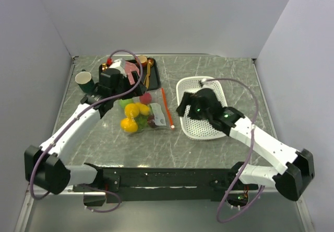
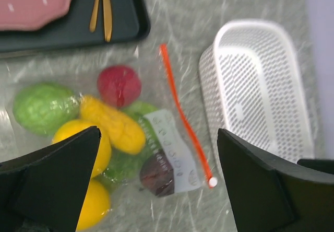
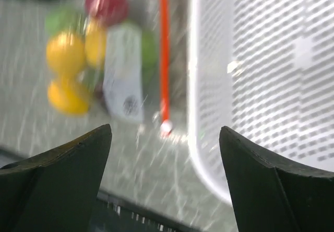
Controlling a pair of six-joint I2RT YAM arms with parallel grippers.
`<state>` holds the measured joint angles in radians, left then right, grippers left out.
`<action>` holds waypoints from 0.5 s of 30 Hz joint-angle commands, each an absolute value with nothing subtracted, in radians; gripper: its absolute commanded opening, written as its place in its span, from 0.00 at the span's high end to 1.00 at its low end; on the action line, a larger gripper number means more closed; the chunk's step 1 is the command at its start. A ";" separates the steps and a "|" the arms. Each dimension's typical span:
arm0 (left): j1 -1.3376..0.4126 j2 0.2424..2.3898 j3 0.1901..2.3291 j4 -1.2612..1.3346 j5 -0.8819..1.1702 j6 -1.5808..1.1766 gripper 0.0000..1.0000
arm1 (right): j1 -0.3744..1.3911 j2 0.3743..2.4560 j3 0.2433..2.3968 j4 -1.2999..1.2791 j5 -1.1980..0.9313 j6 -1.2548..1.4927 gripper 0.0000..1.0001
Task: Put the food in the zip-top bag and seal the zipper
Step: Place the zipper food storage bag at the center of the board, then reset both arms
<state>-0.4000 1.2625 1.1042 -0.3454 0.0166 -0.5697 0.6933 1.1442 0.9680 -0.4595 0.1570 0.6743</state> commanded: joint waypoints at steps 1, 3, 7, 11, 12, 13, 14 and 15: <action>-0.400 1.181 1.094 -0.244 -0.035 -0.600 0.01 | 0.569 1.124 1.000 -0.439 0.245 0.612 0.09; -0.400 1.164 1.071 -0.226 -0.040 -0.617 0.01 | 0.517 1.132 1.009 -0.431 0.262 0.594 0.08; -0.403 1.135 1.052 -0.218 -0.044 -0.614 0.01 | 0.451 1.167 1.037 -0.433 0.285 0.568 0.00; -0.407 1.086 1.029 -0.224 -0.132 -0.604 0.01 | 0.408 1.173 1.048 -0.405 0.314 0.537 0.00; -0.407 1.071 1.025 -0.222 -0.147 -0.595 0.01 | 0.397 1.177 1.051 -0.403 0.318 0.525 0.00; -0.407 1.065 1.023 -0.224 -0.149 -0.588 0.01 | 0.379 1.181 1.054 -0.405 0.339 0.523 0.00; -0.405 1.057 1.023 -0.227 -0.156 -0.584 0.01 | 0.367 1.183 1.058 -0.406 0.344 0.520 0.00; -0.406 1.055 1.023 -0.232 -0.161 -0.583 0.01 | 0.354 1.186 1.058 -0.407 0.345 0.511 0.00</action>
<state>-0.4026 1.1088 1.0203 -0.2543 -0.0978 -0.5957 0.4004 1.1790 1.0008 -0.4492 0.2775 0.5556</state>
